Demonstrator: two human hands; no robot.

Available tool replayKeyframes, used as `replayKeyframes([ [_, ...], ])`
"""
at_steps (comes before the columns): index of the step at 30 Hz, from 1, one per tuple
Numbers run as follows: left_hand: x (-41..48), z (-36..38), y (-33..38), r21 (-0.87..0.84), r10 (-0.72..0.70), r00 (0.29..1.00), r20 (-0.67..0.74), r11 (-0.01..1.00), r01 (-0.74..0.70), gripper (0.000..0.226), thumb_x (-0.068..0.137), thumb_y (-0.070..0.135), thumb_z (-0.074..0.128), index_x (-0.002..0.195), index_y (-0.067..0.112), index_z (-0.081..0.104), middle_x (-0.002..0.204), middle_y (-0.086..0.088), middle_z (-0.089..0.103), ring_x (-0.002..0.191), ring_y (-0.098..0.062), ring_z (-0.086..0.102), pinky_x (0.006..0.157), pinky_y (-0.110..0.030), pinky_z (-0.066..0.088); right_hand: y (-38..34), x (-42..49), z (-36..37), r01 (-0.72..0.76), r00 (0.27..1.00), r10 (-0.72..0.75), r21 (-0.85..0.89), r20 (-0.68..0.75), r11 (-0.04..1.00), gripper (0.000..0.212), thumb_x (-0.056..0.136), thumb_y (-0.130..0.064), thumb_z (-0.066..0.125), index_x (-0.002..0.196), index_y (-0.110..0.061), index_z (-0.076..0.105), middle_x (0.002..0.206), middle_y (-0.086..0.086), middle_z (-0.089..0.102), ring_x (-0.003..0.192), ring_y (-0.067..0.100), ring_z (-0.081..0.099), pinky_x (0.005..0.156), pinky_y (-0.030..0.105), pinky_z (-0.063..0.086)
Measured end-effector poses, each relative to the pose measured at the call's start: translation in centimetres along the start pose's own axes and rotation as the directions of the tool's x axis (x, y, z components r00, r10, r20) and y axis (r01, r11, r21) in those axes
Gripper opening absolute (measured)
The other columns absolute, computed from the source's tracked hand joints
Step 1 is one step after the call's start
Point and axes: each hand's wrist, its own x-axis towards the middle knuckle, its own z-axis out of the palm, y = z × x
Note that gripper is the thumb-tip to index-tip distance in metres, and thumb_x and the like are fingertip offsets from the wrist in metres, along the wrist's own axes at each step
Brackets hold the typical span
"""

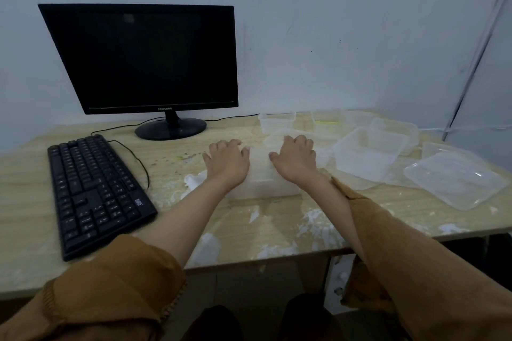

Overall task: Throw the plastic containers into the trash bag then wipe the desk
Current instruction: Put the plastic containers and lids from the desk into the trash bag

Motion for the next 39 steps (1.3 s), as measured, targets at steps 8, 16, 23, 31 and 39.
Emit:
replayKeyframes([
  [8,-0.1,-2.1,-0.2,-0.762,-0.389,0.883,0.263,0.477,0.437,0.043,0.099,0.032,0.03,0.129,0.005,0.044,0.103,-0.009,0.052,0.092,-0.028,0.053,0.079,-0.033,0.04,0.8,-0.2,-1.7,-0.108,0.96,0.263,0.733,-0.099,0.671,0.021,0.092,-0.019,0.043,0.092,-0.015,0.063,0.1,0.008,0.056,0.095,0.026,0.051,0.078,0.035,0.042],
  [16,-1.5,-1.4,-0.4,-0.825,-0.362,0.915,0.18,0.451,0.341,0.047,0.095,0.052,0.029,0.084,0.022,0.064,0.086,-0.002,0.06,0.066,-0.019,0.055,0.063,-0.031,0.04,1.4,-1.1,-2.2,-0.331,0.938,0.288,0.757,0.195,0.563,0.057,0.097,-0.056,0.027,0.082,-0.008,0.055,0.076,0.006,0.057,0.064,0.024,0.059,0.071,0.033,0.046],
  [23,-2.0,-0.8,-0.6,-0.849,-0.371,0.926,0.074,0.464,0.253,0.049,0.093,0.058,0.031,0.072,0.027,0.062,0.077,-0.001,0.06,0.06,-0.015,0.055,0.053,-0.027,0.038,1.7,-1.2,-1.5,-0.274,0.955,0.249,0.797,0.16,0.539,0.057,0.095,-0.06,0.027,0.083,-0.013,0.058,0.072,0.006,0.057,0.059,0.02,0.056,0.055,0.027,0.041],
  [31,-3.0,-0.8,-0.9,-0.839,-0.332,0.942,0.054,0.497,0.223,0.044,0.091,0.062,0.029,0.084,0.027,0.054,0.085,0.002,0.063,0.065,-0.016,0.057,0.064,-0.031,0.042,2.2,-2.7,-1.0,-0.132,0.978,0.208,0.771,0.0,0.623,0.063,0.095,-0.058,0.027,0.104,-0.005,0.059,0.073,0.005,0.061,0.067,0.023,0.06,0.071,0.038,0.05],
  [39,-4.5,0.0,-1.5,-0.804,-0.315,0.948,0.043,0.552,0.22,0.056,0.095,0.058,0.021,0.121,0.015,0.047,0.091,-0.007,0.067,0.073,-0.018,0.058,0.064,-0.03,0.041,3.3,-4.6,0.7,-0.156,0.975,0.221,0.793,0.028,0.589,0.064,0.096,-0.059,0.02,0.121,-0.012,0.055,0.079,0.007,0.065,0.084,0.025,0.065,0.083,0.037,0.05],
])
